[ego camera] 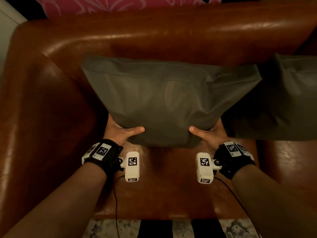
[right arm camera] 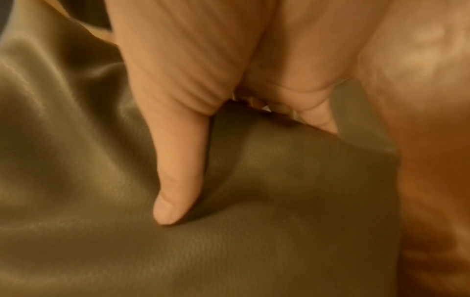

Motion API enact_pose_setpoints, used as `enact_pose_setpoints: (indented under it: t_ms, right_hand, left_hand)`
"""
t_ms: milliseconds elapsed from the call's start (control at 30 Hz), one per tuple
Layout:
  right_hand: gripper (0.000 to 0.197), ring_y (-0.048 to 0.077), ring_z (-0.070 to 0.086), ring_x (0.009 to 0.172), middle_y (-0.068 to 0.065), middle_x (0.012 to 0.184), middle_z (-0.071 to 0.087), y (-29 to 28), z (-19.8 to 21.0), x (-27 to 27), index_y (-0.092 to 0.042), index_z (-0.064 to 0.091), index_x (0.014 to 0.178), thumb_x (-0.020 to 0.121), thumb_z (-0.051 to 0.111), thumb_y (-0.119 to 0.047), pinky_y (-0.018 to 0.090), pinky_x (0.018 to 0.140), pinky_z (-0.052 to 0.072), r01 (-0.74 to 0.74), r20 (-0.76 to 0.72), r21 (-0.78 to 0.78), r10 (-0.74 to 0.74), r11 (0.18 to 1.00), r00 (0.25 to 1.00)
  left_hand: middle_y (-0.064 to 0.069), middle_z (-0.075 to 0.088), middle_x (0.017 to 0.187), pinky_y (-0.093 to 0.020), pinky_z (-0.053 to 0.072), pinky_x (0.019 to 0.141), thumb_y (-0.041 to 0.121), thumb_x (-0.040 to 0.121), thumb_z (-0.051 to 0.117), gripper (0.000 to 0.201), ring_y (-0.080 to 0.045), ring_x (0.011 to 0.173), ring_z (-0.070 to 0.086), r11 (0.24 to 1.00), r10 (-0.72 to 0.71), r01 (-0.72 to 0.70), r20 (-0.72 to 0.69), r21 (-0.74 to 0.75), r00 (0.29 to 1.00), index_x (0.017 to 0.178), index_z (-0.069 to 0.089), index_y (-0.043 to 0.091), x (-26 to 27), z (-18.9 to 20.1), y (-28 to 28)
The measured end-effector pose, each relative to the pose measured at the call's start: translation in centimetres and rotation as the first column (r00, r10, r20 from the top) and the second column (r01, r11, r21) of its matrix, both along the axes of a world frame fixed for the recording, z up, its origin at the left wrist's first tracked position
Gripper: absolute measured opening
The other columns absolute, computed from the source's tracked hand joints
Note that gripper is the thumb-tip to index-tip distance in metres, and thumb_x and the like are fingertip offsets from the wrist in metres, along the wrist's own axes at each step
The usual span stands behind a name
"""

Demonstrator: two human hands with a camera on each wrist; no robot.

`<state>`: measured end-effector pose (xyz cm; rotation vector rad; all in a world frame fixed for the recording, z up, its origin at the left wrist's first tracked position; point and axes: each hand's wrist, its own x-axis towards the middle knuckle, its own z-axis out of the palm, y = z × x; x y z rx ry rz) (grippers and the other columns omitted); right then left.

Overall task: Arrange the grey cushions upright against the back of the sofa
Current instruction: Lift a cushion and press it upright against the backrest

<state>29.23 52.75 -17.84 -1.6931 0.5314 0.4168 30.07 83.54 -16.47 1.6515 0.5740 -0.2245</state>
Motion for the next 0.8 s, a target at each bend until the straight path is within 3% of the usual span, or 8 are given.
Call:
enact_pose_setpoints:
  t_ms: [67, 200, 300, 367, 467, 600, 667, 800]
  right_hand:
    - [0.114, 0.012, 0.059, 0.135, -0.007, 0.147, 0.061, 2.4, -0.2, 0.5, -0.018, 0.039, 0.159, 0.065, 0.100, -0.036, 0.012, 0.106, 0.052, -0.051, -0.020, -0.013, 0.051, 0.999, 0.998]
    - [0.099, 0.010, 0.062, 0.122, -0.012, 0.130, 0.064, 5.9, -0.4, 0.9, -0.019, 0.037, 0.154, 0.074, 0.094, -0.008, 0.029, 0.112, 0.052, -0.036, -0.061, 0.027, 0.038, 0.999, 0.997]
    - [0.101, 0.007, 0.053, 0.127, -0.012, 0.136, 0.053, 5.8, 0.7, 0.8, -0.015, 0.032, 0.161, 0.079, 0.090, -0.007, -0.009, 0.080, 0.044, 0.008, -0.046, 0.005, -0.008, 1.000, 0.999]
    - [0.103, 0.004, 0.046, 0.129, -0.012, 0.138, 0.047, 5.6, 1.9, 0.5, -0.014, 0.027, 0.164, 0.082, 0.087, -0.004, -0.014, 0.078, 0.037, 0.060, -0.003, -0.021, -0.060, 0.998, 0.998]
    - [0.116, 0.015, 0.050, 0.144, -0.003, 0.159, 0.046, 5.4, 1.8, -1.0, -0.021, 0.015, 0.169, 0.081, 0.089, -0.008, 0.017, 0.104, 0.049, 0.176, -0.054, 0.023, -0.174, 0.984, 0.983]
    - [0.149, 0.044, 0.066, 0.127, 0.008, 0.163, 0.048, 6.9, 1.6, -3.6, -0.047, 0.019, 0.165, 0.041, 0.102, -0.059, 0.046, 0.070, 0.067, 0.354, -0.439, 0.237, -0.226, 0.905, 0.870]
    - [0.145, 0.055, 0.057, 0.133, 0.005, 0.163, 0.040, 8.1, 1.9, -3.3, -0.055, 0.015, 0.164, 0.045, 0.098, -0.048, 0.067, 0.077, 0.063, 0.426, -0.499, 0.354, -0.218, 0.832, 0.839]
    - [0.118, 0.052, 0.050, 0.132, 0.006, 0.167, 0.038, 9.5, 2.7, 0.0, -0.045, 0.034, 0.159, 0.056, 0.089, -0.030, 0.073, 0.085, 0.057, 0.516, -0.412, 0.477, -0.337, 0.712, 0.846]
  left_hand:
    - [-0.003, 0.068, 0.128, -0.035, 0.056, 0.096, 0.019, 0.032, 0.097, 0.123, -0.013, 0.117, 0.067, 1.000, 0.027, -0.027, 0.007, 0.002, 1.000, 0.142, 0.044, 0.011, 0.2, 0.4, 2.6]
    - [0.004, 0.067, 0.126, -0.025, 0.057, 0.090, 0.009, 0.031, 0.098, 0.127, -0.004, 0.111, 0.067, 0.999, 0.030, -0.030, 0.012, 0.014, 0.999, 0.145, 0.041, 0.012, 0.0, 0.3, 5.2]
    - [0.004, 0.064, 0.126, -0.015, 0.055, 0.085, -0.004, 0.047, 0.092, 0.115, 0.004, 0.106, 0.066, 0.999, 0.025, -0.026, 0.033, 0.037, 0.999, 0.147, 0.037, 0.010, 0.1, -0.1, 4.8]
    - [0.002, 0.060, 0.136, -0.020, 0.054, 0.093, 0.000, 0.051, 0.095, 0.118, -0.003, 0.117, 0.063, 0.995, 0.064, -0.065, 0.017, 0.073, 0.998, 0.150, 0.033, 0.016, 0.2, -0.2, 4.3]
    - [0.000, 0.050, 0.149, -0.044, 0.048, 0.106, 0.019, 0.058, 0.096, 0.124, -0.021, 0.131, 0.054, 0.979, 0.201, -0.193, -0.148, 0.065, 0.968, 0.157, 0.021, 0.025, -0.9, 0.2, 3.2]
    - [0.000, 0.046, 0.148, -0.057, 0.058, 0.087, 0.039, 0.048, 0.095, 0.132, -0.039, 0.127, 0.056, 0.958, 0.182, -0.251, -0.387, -0.136, 0.904, 0.156, 0.018, 0.038, -2.7, 0.7, 1.8]
    - [0.005, 0.052, 0.130, -0.059, 0.059, 0.075, 0.025, 0.057, 0.091, 0.119, -0.041, 0.121, 0.058, 0.927, 0.188, -0.290, -0.377, -0.237, 0.907, 0.152, 0.022, 0.040, -2.3, 0.8, 1.4]
    - [0.004, 0.056, 0.128, -0.069, 0.054, 0.077, 0.002, 0.080, 0.077, 0.091, -0.036, 0.110, 0.062, 0.842, 0.237, -0.366, -0.337, -0.396, 0.911, 0.147, 0.028, 0.040, -0.7, 0.2, 0.1]
